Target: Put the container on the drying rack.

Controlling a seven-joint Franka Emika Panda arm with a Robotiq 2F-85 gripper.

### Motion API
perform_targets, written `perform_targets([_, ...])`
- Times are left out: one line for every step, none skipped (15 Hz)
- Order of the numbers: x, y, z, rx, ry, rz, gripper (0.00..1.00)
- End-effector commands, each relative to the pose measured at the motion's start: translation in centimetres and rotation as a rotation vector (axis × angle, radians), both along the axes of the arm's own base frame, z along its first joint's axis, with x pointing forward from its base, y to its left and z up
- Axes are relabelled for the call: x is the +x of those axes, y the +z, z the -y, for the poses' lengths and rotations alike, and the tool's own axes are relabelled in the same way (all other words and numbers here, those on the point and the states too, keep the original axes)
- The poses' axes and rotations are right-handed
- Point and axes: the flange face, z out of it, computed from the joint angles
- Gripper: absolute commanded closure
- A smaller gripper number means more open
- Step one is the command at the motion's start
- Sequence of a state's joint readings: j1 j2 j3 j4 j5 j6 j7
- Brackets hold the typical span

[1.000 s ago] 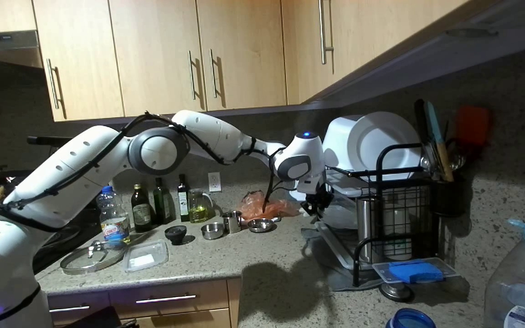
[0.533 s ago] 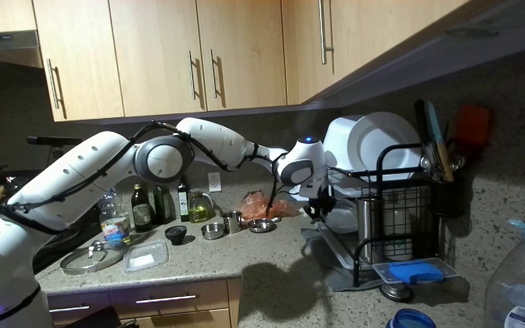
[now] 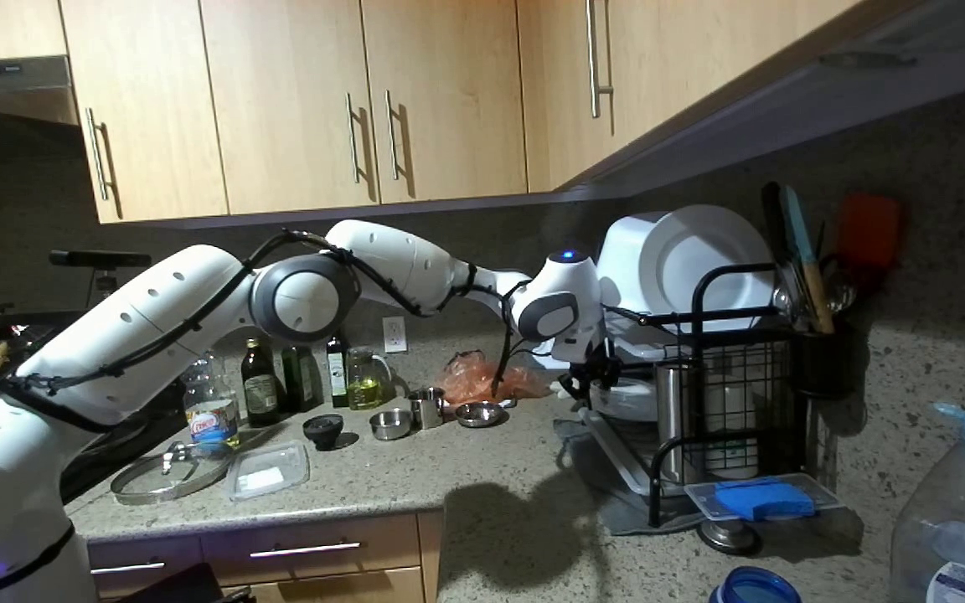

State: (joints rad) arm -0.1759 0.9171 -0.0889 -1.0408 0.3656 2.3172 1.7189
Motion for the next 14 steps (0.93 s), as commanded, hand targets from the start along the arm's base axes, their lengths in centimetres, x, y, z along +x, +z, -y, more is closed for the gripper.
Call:
perform_targets([0.5,0.6,0.5,-0.008,-0.022,0.012,0.33])
perform_targets([0.4,0.7,0.4,-0.006,-0.017,0.014,0.24])
perform_targets([0.3,0.9,0.3,-0.007,-0.012,0.019,0.18])
perform_targets([0.2,1.1,0.1,-0.007,-0.007,0.026,0.09])
perform_targets([0.1,1.4,-0.1,-0.010,-0.002,0.034,0.03])
perform_targets([0.0,1.7,-0.2,-0.014,0.002,0.037,0.00])
perform_targets([-0.1,2.0,-0.3,-0.015,0.009,0.042,0.00])
perform_targets([-0.2,2.3,-0.7,-0.023,0.014,0.053,0.00])
perform_targets([-0.3,2.5,-0.9,-0.027,0.020,0.060,0.00])
perform_targets([-0.4,2.8,-1.2,-0.031,0.026,0.069,0.00])
perform_targets([-0.4,3.1,-1.4,-0.036,0.032,0.074,0.00])
perform_targets([-0.5,3.3,-1.7,-0.043,0.041,0.080,0.00])
perform_targets([-0.5,3.6,-1.9,-0.048,0.045,0.088,0.00])
perform_targets([-0.6,3.8,-2.1,-0.051,0.049,0.090,0.00])
